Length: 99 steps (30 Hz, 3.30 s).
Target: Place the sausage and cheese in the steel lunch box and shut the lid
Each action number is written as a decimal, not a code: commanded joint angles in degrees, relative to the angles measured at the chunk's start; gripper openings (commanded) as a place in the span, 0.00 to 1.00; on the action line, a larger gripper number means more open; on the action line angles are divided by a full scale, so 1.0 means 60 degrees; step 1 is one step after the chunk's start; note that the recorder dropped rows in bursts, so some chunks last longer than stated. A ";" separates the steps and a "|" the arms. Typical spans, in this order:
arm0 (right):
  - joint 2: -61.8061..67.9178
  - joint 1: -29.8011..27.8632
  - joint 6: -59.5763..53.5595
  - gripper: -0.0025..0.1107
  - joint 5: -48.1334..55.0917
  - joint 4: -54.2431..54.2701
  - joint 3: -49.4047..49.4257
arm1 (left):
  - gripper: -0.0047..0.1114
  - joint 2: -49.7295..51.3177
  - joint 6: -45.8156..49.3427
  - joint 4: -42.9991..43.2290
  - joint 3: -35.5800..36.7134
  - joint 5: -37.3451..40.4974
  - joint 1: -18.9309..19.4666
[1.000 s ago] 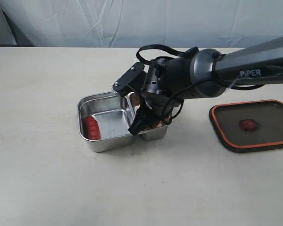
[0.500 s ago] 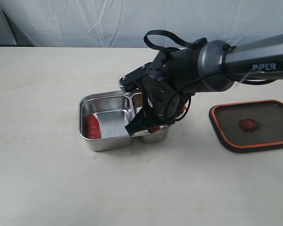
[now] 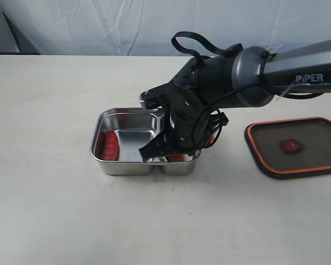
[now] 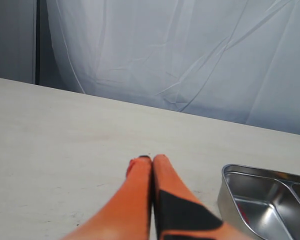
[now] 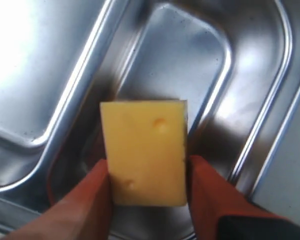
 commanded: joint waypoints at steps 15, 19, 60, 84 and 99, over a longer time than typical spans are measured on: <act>-0.0222 -0.0017 0.0892 0.66 -0.0216 -0.1070 -0.0065 | 0.04 -0.0050 0.0000 -0.0004 0.0040 -0.0051 -0.0055; -0.0840 -0.0035 0.0892 0.66 -0.0219 -0.0847 -0.0065 | 0.04 -0.0050 0.0000 -0.0004 0.0040 -0.0051 -0.0055; -0.0991 -0.3654 -0.0027 0.43 -0.1352 -0.0377 0.3585 | 0.04 -0.0050 0.0000 -0.0004 0.0040 -0.0051 -0.0055; -0.4944 -0.3633 -0.0009 0.03 -0.0085 0.0048 0.3585 | 0.04 -0.0050 0.0000 -0.0004 0.0040 -0.0046 -0.0055; -0.8632 -0.1693 -0.0028 0.02 0.0055 0.0836 0.3585 | 0.04 -0.0050 0.0000 -0.0004 0.0040 -0.0046 -0.0055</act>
